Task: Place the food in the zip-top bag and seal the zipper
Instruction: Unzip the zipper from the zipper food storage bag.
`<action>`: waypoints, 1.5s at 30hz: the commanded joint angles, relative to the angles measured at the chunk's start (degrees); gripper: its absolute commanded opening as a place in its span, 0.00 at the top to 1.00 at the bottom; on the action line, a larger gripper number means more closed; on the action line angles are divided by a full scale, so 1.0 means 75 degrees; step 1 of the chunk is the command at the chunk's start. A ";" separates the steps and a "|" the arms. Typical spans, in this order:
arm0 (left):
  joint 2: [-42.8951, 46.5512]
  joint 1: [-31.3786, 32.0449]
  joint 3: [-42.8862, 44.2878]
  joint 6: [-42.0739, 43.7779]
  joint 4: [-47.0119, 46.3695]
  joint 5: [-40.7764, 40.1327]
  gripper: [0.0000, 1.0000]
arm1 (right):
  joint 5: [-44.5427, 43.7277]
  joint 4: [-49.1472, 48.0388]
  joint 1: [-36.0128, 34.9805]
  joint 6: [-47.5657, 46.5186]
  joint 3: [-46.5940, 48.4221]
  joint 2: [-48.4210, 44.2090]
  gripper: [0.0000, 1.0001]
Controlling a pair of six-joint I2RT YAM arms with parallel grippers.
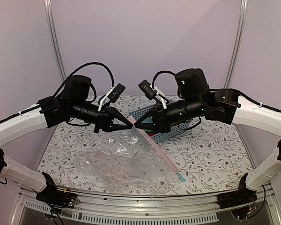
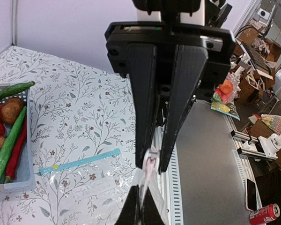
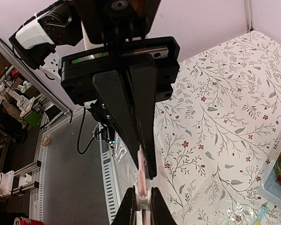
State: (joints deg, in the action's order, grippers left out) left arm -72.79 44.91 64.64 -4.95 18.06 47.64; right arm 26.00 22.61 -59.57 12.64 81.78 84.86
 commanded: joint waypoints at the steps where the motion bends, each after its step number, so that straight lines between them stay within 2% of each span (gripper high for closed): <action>1: 0.0235 -0.0241 -0.0123 -0.0066 -0.0146 0.0005 1.00 | -0.0079 0.0235 0.0013 -0.0077 -0.0131 -0.0179 0.98; 45: 0.0483 -0.0952 -0.0217 -0.0313 -0.0264 -0.0582 1.00 | -0.0127 0.0257 0.0017 -0.0063 -0.0327 -0.0281 0.99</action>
State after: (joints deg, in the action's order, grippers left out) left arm -70.72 39.51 63.75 -7.01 17.02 45.67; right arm 24.47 22.72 -59.55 12.62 80.23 84.79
